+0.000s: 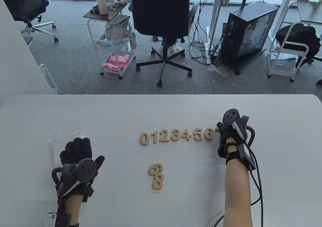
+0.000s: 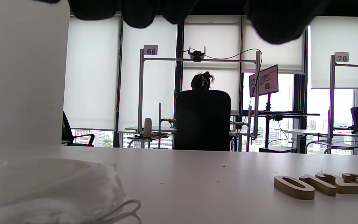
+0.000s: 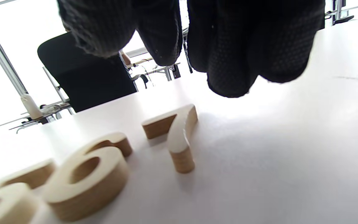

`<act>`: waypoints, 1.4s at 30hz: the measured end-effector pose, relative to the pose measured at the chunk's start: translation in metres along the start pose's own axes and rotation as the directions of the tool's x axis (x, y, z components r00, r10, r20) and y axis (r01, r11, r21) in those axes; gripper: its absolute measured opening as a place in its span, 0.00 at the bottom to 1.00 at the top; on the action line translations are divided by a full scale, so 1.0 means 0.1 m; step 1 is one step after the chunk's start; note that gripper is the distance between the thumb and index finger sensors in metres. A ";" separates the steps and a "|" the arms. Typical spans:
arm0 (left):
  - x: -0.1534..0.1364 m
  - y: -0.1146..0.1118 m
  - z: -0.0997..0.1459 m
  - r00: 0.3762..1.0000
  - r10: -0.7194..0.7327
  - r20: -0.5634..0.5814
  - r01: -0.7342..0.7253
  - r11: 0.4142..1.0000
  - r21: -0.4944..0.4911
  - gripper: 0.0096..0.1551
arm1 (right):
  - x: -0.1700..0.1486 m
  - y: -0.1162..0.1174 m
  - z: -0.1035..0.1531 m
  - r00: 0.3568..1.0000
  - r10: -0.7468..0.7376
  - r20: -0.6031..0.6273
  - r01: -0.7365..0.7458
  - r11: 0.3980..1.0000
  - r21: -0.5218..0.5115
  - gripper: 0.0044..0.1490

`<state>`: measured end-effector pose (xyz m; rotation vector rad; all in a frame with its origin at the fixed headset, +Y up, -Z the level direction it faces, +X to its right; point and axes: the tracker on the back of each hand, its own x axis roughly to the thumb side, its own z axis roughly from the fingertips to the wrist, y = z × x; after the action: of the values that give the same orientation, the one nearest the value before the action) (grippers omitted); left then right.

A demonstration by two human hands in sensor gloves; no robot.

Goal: Empty bag and arrange number blocks in order

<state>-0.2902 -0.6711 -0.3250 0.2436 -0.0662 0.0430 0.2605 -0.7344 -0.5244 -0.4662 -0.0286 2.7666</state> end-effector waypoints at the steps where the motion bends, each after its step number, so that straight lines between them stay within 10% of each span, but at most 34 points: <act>1: 0.02 -0.01 0.00 1.000 0.000 0.004 0.000 1.000 -0.012 0.53 | 0.02 -0.05 0.08 1.000 -0.012 0.024 0.013 1.000 -0.014 0.36; 13: 0.13 0.00 0.01 0.998 0.015 0.066 -0.013 1.000 -0.019 0.53 | 0.51 -0.35 1.40 0.904 -0.084 0.420 0.079 0.996 0.028 0.41; 24: 0.18 -0.03 0.01 0.995 0.035 0.094 -0.034 0.999 -0.012 0.52 | 1.21 -0.15 2.43 0.741 -0.055 0.669 -0.031 0.993 0.115 0.43; 42: 0.17 -0.02 0.02 0.995 0.035 0.091 -0.035 0.999 -0.003 0.53 | 1.67 0.86 2.79 0.641 0.158 0.752 -0.365 0.924 0.117 0.44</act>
<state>-0.2731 -0.6732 -0.3223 0.2429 -0.1612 0.0664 -0.0057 -0.7506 -0.3199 0.8054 0.2310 2.9748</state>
